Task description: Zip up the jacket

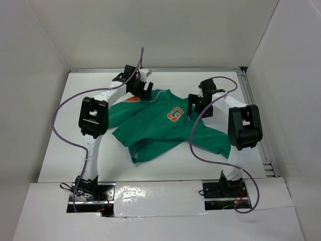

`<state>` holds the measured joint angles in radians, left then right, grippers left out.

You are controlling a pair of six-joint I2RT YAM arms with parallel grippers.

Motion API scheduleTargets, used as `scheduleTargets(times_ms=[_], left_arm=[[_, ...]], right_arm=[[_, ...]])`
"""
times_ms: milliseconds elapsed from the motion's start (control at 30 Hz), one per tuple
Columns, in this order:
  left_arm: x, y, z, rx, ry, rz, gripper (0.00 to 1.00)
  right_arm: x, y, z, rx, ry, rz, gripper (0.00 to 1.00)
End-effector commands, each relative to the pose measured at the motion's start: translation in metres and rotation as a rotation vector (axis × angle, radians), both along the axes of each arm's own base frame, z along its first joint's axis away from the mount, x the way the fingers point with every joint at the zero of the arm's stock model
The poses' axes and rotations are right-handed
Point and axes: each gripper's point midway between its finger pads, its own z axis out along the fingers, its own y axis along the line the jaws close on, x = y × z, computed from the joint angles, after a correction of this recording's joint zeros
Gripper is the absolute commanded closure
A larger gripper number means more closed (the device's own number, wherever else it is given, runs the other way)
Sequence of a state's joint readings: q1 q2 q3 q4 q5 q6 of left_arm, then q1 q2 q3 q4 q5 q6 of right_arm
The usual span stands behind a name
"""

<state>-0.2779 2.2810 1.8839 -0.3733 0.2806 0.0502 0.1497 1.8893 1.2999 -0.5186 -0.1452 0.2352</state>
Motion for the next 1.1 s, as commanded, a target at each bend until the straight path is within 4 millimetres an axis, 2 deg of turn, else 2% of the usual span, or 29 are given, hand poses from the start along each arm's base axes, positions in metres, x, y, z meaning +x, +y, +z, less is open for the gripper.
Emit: scheduleTargets(times_ms=[0, 33, 100, 133, 233, 267, 300, 333, 367, 400, 433, 467, 500, 533, 567, 600, 667, 700, 767, 800, 833, 867, 900, 933, 967, 1033, 1067], left_arm=[[0.028, -0.013, 0.024, -0.013, -0.122, -0.098, 0.01], [0.03, -0.012, 0.006, 0.008, -0.104, -0.093, 0.01], [0.04, -0.005, -0.005, 0.052, -0.123, -0.05, 0.01], [0.04, -0.004, -0.018, 0.068, -0.106, -0.053, 0.01], [0.041, -0.004, -0.04, 0.115, -0.099, -0.064, 0.01], [0.041, -0.007, -0.045, 0.132, -0.104, -0.066, 0.06], [0.04, -0.007, -0.049, 0.14, -0.099, -0.072, 0.15], [0.036, -0.011, -0.055, 0.136, -0.077, -0.078, 0.39], [0.035, -0.013, -0.056, 0.122, -0.073, -0.09, 0.51], [0.031, -0.019, -0.053, 0.088, -0.06, -0.107, 0.68], [0.03, -0.019, -0.051, 0.077, -0.056, -0.099, 0.85], [0.03, -0.02, -0.045, 0.065, -0.061, -0.091, 1.0], [0.035, -0.023, -0.024, 0.046, -0.099, -0.075, 1.0], [0.033, -0.022, -0.018, 0.04, -0.107, -0.069, 1.0], [0.035, -0.021, -0.005, 0.034, -0.132, -0.047, 1.0], [0.039, -0.019, 0.035, 0.004, -0.191, 0.002, 1.0], [0.04, -0.006, 0.072, 0.005, -0.254, 0.087, 1.0], [0.034, -0.003, 0.125, -0.035, -0.328, 0.114, 1.0], [0.016, 0.002, 0.167, -0.095, -0.379, 0.159, 1.0], [-0.005, 0.006, 0.227, -0.143, -0.479, 0.153, 1.0], [-0.022, 0.007, 0.231, -0.147, -0.488, 0.144, 1.0], [-0.03, 0.012, 0.259, -0.153, -0.572, 0.153, 1.0], [-0.059, 0.023, 0.312, -0.184, -0.679, 0.163, 1.0], [-0.076, 0.023, 0.316, -0.183, -0.695, 0.157, 1.0], [-0.108, 0.036, 0.367, -0.19, -0.829, 0.15, 1.0], [-0.147, 0.036, 0.392, -0.212, -0.901, 0.115, 1.0], [-0.184, 0.047, 0.431, -0.257, -1.006, 0.107, 1.0]], right_arm=[[0.0, 0.004, 0.001, 0.015, 0.011, 0.028, 0.0], [-0.001, 0.006, -0.001, 0.024, 0.017, 0.028, 0.0], [-0.003, 0.007, -0.003, 0.032, 0.027, 0.023, 0.01], [-0.004, 0.007, -0.003, 0.029, 0.03, 0.022, 0.02], [-0.003, 0.01, -0.002, 0.04, 0.035, 0.027, 0.07], [-0.003, 0.013, -0.001, 0.044, 0.036, 0.034, 0.08], [-0.003, 0.016, -0.001, 0.047, 0.039, 0.042, 0.1], [-0.002, 0.019, 0.0, 0.045, 0.038, 0.05, 0.13], [-0.002, 0.021, 0.0, 0.038, 0.037, 0.053, 0.19], [-0.002, 0.021, -0.001, 0.028, 0.041, 0.053, 0.28], [0.001, 0.021, 0.0, 0.019, 0.037, 0.041, 0.56], [0.004, 0.016, 0.001, -0.017, 0.022, 0.025, 0.73], [0.007, 0.015, 0.008, -0.024, 0.0, 0.019, 0.96], [0.011, 0.013, 0.013, -0.031, -0.018, -0.002, 1.0], [0.014, 0.01, 0.022, -0.05, -0.047, -0.012, 1.0], [0.018, 0.011, 0.044, -0.055, -0.107, -0.016, 1.0], [0.023, 0.001, 0.073, -0.117, -0.199, -0.05, 1.0], [0.021, 0.003, 0.105, -0.127, -0.278, -0.054, 1.0], [0.014, -0.002, 0.142, -0.173, -0.352, -0.061, 1.0], [0.007, -0.012, 0.18, -0.214, -0.445, -0.103, 1.0], [-0.002, -0.008, 0.197, -0.234, -0.482, -0.093, 1.0], [-0.016, -0.01, 0.232, -0.23, -0.562, -0.102, 1.0], [-0.025, -0.013, 0.251, -0.24, -0.605, -0.113, 1.0], [-0.036, -0.009, 0.269, -0.229, -0.641, -0.098, 1.0], [-0.057, -0.012, 0.304, -0.19, -0.726, -0.094, 1.0], [-0.081, -0.011, 0.343, -0.133, -0.828, -0.082, 1.0], [-0.106, -0.014, 0.371, -0.081, -0.911, -0.07, 1.0]])
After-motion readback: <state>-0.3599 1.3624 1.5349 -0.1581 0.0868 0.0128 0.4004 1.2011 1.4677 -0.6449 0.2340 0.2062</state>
